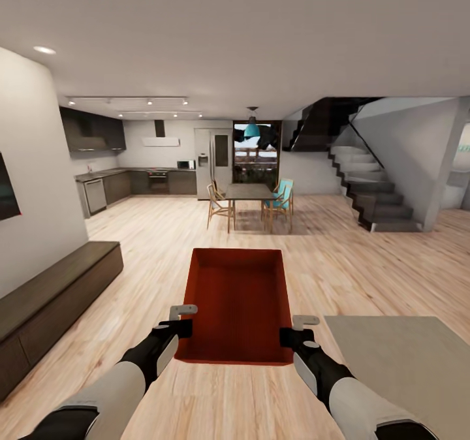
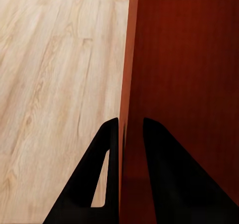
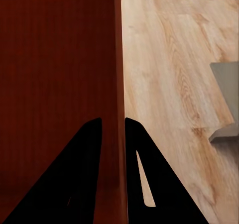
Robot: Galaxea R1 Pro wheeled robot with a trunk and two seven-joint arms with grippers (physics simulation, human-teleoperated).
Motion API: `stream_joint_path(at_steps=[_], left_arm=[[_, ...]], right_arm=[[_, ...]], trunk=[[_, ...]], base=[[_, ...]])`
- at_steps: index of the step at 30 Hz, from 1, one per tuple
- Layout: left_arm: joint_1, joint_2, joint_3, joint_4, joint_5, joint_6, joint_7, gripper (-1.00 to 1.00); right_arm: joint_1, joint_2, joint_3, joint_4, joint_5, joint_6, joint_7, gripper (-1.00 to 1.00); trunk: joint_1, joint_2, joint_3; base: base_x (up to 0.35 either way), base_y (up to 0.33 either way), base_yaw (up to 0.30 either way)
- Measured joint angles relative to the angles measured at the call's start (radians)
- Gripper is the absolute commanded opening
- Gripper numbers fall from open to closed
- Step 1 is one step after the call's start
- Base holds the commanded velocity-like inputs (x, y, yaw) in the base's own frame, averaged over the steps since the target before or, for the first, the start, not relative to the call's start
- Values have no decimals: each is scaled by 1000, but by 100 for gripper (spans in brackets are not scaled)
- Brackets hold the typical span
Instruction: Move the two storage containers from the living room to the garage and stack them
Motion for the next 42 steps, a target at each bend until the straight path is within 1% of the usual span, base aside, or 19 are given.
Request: stream_joint_path(at_steps=[12, 42], left_arm=[[0, 1, -2, 2, 3, -9, -1, -100], [0, 1, -3, 2, 4, -6, 0, -100]], right_arm=[[0, 1, 2, 0, 0, -4, -2, -100], [0, 1, 2, 0, 0, -3, -2, -100]], trunk=[[0, 0, 0], [0, 0, 0]], base=[[322, 0, 0], [322, 0, 0]])
